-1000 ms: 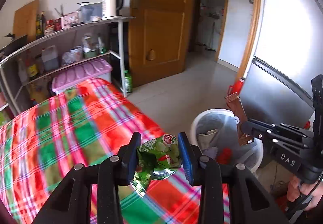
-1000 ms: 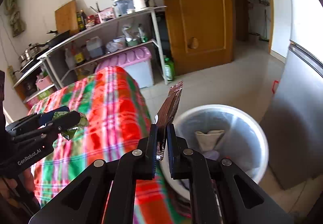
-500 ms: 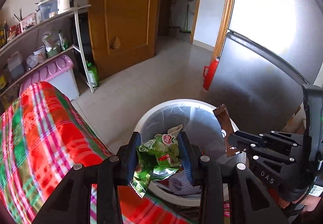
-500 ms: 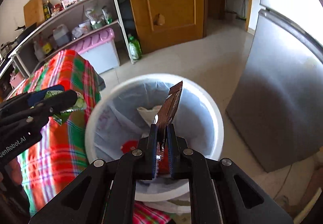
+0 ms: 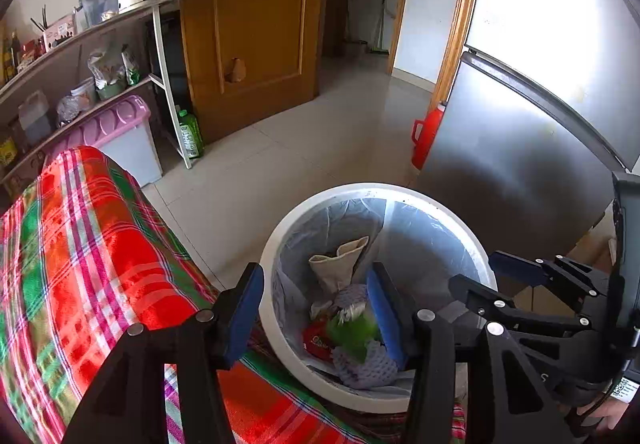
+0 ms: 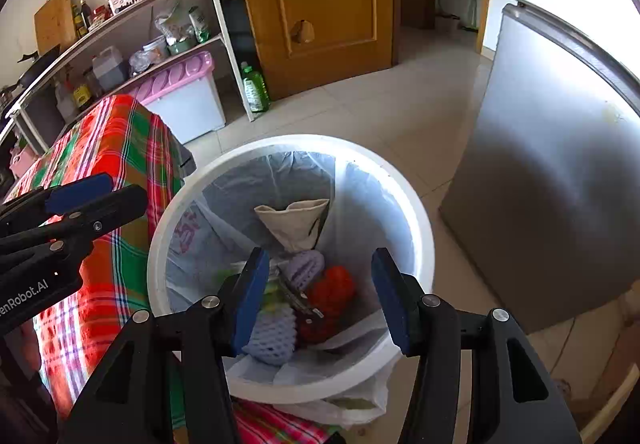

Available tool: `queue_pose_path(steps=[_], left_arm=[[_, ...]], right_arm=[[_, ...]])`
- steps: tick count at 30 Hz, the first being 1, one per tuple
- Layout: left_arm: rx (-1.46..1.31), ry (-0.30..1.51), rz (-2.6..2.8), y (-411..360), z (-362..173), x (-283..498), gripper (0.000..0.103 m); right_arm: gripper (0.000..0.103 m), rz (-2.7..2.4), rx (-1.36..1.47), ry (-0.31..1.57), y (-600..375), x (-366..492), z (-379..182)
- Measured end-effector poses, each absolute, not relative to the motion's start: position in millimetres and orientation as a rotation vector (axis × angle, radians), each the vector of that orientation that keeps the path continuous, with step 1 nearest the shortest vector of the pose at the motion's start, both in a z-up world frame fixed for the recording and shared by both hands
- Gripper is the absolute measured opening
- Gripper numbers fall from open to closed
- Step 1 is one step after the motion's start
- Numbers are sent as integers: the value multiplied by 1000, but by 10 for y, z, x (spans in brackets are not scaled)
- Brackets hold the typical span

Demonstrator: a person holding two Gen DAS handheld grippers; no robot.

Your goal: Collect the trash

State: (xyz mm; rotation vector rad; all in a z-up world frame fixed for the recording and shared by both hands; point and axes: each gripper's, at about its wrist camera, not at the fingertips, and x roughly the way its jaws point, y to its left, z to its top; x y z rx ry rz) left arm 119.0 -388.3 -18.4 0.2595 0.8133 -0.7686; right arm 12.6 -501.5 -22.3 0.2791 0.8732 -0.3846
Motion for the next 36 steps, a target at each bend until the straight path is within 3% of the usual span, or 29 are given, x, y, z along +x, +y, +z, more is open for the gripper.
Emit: queue_pose_path(steps=[10, 36], left_arm=[[243, 753, -681, -3669, -5, 1018, 54], [211, 736, -649, -3531, 57, 934, 54]], right_arm=[[54, -445, 300, 774, -4847, -120, 35], [54, -446, 292, 758, -4641, -194, 73]])
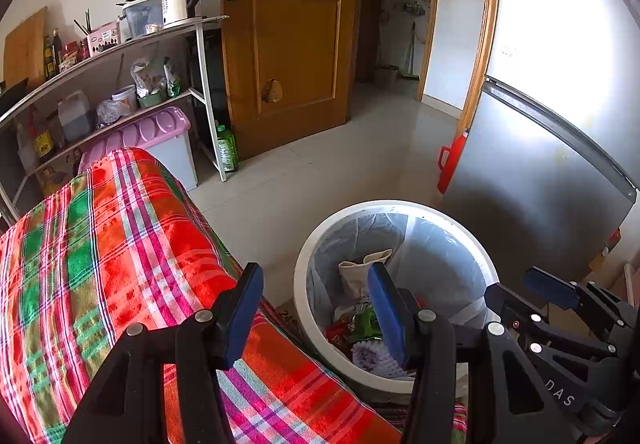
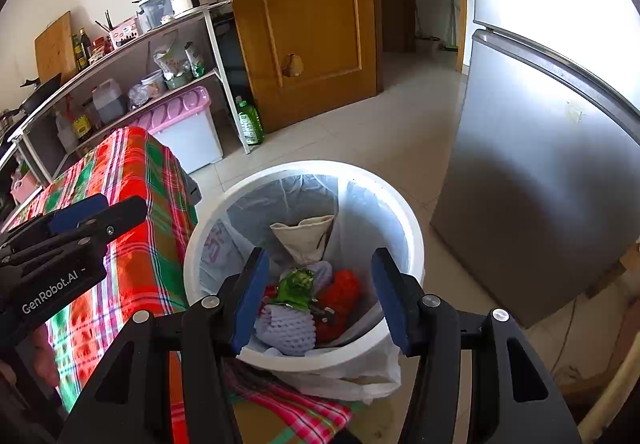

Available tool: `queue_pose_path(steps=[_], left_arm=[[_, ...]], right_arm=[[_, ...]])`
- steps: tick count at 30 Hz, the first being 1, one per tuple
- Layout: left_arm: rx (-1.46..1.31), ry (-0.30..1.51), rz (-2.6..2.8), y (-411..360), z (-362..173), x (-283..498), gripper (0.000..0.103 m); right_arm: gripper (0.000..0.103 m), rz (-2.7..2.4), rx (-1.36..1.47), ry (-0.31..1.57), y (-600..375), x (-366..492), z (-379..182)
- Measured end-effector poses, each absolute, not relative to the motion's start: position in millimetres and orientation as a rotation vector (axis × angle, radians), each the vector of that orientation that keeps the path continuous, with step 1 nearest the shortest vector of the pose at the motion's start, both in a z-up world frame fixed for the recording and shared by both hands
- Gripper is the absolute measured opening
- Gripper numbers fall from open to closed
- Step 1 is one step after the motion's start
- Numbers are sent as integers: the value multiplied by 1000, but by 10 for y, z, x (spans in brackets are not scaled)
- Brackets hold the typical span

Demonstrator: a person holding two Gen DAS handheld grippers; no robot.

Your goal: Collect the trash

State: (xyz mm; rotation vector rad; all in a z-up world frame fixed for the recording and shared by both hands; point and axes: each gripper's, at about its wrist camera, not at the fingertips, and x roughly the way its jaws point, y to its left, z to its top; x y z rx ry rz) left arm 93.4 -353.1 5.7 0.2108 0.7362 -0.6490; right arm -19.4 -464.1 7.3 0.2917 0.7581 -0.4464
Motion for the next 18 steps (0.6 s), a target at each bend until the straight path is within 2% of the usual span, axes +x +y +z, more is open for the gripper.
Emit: queue_pose_path(steps=[18], left_arm=[[201, 727, -655, -3502, 95, 913, 54]], right_arm=[[54, -451, 286, 754, -4604, -177, 89]])
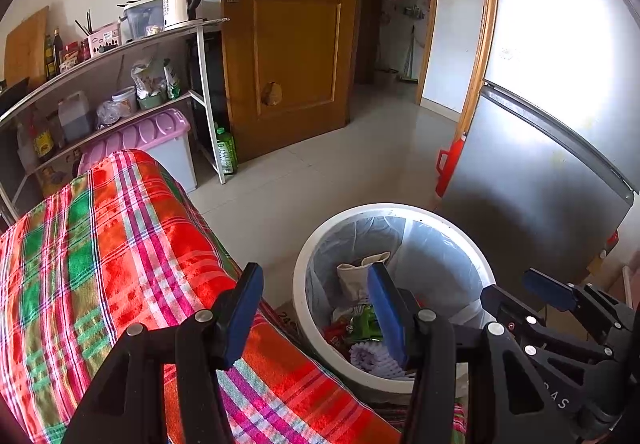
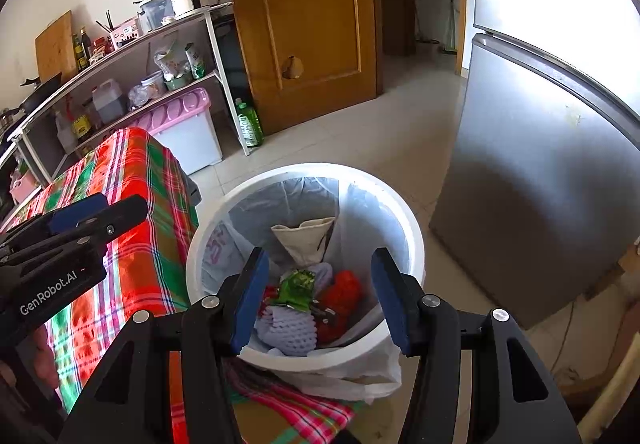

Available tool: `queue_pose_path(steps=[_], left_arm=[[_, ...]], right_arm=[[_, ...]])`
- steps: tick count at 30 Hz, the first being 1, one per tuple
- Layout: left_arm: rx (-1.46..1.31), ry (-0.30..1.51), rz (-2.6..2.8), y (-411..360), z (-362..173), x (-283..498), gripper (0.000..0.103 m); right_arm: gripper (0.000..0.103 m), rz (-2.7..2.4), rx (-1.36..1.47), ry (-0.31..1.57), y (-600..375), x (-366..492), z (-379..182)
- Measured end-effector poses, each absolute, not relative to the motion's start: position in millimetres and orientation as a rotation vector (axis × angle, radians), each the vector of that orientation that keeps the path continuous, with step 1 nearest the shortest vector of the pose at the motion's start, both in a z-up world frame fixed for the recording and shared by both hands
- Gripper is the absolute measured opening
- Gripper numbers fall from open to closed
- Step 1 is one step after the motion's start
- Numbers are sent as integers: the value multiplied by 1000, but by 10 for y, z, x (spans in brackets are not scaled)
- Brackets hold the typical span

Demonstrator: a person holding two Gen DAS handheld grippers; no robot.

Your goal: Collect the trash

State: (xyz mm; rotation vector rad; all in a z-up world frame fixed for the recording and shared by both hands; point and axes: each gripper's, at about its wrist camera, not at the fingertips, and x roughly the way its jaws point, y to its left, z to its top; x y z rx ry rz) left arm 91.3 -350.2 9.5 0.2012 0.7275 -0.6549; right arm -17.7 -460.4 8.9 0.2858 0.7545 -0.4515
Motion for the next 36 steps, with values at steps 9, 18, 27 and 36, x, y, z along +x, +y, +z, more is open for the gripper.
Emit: queue_pose_path(steps=[9, 18, 27, 36], left_arm=[[201, 728, -651, -3496, 100, 913, 54], [203, 730, -652, -3494, 113, 913, 54], [201, 732, -650, -3495, 101, 919, 54], [202, 731, -653, -3493, 98, 917, 54]], right_arm=[[54, -456, 291, 752, -4622, -197, 103], [54, -461, 294, 750, -4626, -216, 95], [54, -465, 294, 748, -4618, -232, 94], [54, -475, 295, 752, -4606, -247, 84]])
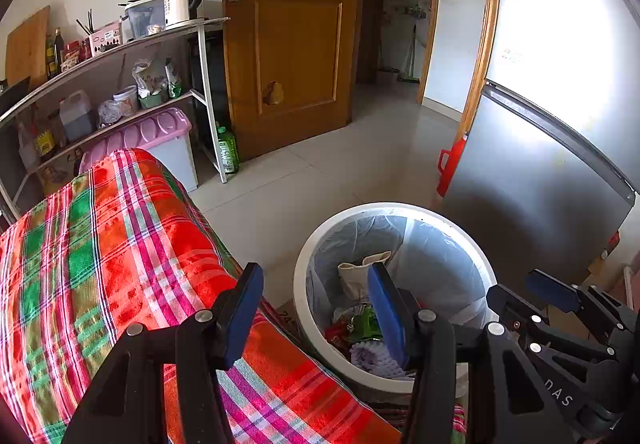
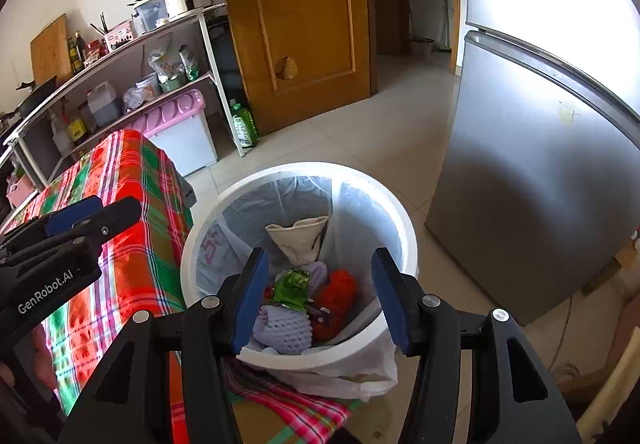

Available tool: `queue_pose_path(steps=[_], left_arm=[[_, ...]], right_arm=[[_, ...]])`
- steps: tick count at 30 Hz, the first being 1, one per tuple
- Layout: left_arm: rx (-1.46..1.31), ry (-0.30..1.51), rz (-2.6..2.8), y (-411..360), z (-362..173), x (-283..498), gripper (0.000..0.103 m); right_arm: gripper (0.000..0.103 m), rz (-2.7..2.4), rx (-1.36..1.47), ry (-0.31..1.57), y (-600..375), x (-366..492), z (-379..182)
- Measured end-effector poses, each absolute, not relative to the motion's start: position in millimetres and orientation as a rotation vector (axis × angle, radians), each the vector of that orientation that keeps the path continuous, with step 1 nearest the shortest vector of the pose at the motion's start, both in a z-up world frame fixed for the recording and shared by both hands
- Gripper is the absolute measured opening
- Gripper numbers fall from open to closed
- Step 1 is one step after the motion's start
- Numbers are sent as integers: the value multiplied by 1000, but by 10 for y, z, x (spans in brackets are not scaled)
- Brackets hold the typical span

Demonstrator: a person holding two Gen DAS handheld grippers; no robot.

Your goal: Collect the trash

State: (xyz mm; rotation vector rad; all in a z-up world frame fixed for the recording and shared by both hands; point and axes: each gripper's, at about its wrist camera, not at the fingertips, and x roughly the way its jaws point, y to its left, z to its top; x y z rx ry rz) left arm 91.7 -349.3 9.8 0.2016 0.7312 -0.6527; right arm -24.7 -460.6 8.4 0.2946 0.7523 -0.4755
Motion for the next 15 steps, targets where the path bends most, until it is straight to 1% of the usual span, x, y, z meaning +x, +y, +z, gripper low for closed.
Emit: queue_pose_path(steps=[15], left_arm=[[204, 734, -655, -3501, 90, 931, 54]], right_arm=[[54, -483, 294, 757, -4578, -244, 73]])
